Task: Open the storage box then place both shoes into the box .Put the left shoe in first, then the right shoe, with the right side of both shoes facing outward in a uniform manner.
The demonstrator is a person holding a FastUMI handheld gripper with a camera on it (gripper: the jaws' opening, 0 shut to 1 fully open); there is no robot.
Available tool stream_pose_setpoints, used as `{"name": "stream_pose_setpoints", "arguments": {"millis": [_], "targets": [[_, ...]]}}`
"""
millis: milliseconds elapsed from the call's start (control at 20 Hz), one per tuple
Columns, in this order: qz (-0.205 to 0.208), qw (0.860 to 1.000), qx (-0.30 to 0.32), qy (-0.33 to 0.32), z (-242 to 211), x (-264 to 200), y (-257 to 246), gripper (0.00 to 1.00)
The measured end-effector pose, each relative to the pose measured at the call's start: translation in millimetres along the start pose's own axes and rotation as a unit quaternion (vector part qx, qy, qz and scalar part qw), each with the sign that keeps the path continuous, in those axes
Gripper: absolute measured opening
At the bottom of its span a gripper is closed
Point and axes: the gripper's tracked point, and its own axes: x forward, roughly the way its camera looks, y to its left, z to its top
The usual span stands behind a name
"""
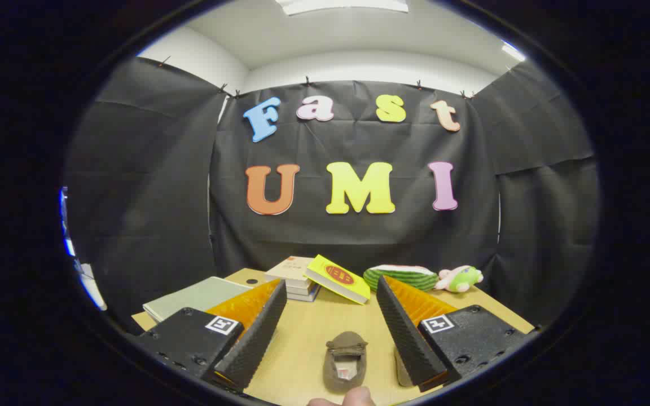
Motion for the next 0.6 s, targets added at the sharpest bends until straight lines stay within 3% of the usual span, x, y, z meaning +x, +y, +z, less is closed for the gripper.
{"name": "stream_pose_setpoints", "arguments": {"millis": [600], "targets": [[0.004, 1.000, 0.004, 0.012, -5.7, 0.5, 2.6, 1.00]]}}
